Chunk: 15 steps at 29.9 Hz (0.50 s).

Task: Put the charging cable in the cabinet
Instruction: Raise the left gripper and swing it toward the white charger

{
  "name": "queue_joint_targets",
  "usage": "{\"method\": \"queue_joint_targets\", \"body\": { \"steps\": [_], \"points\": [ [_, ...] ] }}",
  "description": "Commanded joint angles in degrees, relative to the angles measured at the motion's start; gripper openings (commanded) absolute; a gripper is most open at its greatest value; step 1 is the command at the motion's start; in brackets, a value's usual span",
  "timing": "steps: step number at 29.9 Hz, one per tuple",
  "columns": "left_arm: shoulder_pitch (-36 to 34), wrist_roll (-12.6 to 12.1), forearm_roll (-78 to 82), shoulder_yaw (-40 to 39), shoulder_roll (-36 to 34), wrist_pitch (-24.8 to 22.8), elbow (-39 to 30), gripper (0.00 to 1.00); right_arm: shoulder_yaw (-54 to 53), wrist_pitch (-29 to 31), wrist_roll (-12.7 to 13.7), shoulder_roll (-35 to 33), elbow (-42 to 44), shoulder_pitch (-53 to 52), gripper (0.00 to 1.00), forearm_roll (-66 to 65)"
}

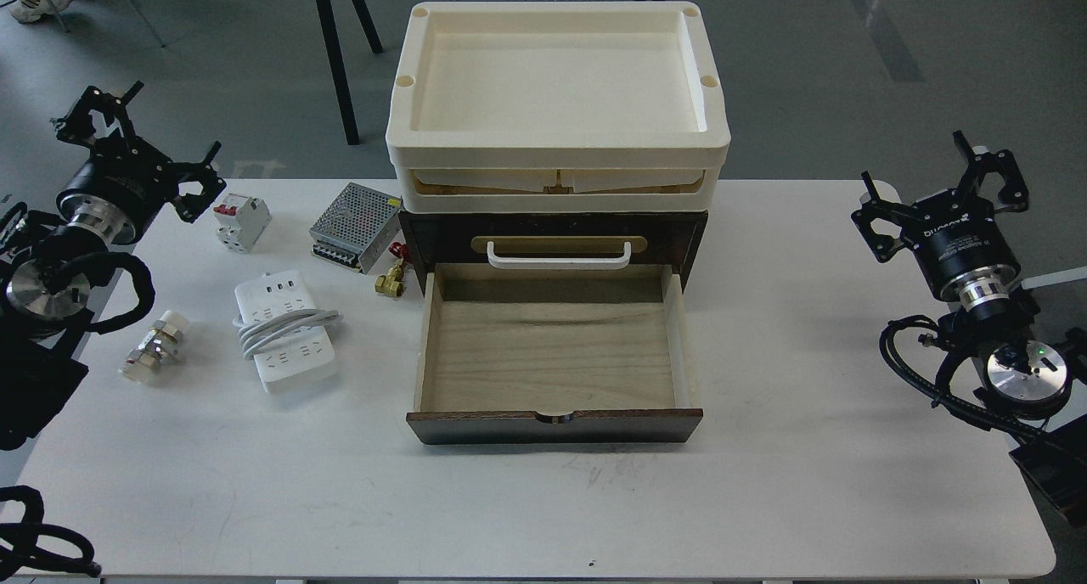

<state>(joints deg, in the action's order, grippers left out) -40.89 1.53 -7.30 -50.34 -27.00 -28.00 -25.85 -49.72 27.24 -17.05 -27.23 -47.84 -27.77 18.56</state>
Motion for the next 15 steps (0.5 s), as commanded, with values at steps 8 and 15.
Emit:
{"method": "queue_joint_targets", "body": {
  "steps": [8,15],
  "points": [
    [-0.3,-1.1,-0.3,0.1,-3.2,0.0,-6.9,1.0,0.0,0.0,0.0,0.1,-0.1,0.2,1.0,0.1],
    [0.2,-1.1,6.1,1.5,-18.8,0.0,-28.5,0.97,-0.2,0.0,-0.4,0.0,-0.3,0.4,1.0,0.1]
  ]
}}
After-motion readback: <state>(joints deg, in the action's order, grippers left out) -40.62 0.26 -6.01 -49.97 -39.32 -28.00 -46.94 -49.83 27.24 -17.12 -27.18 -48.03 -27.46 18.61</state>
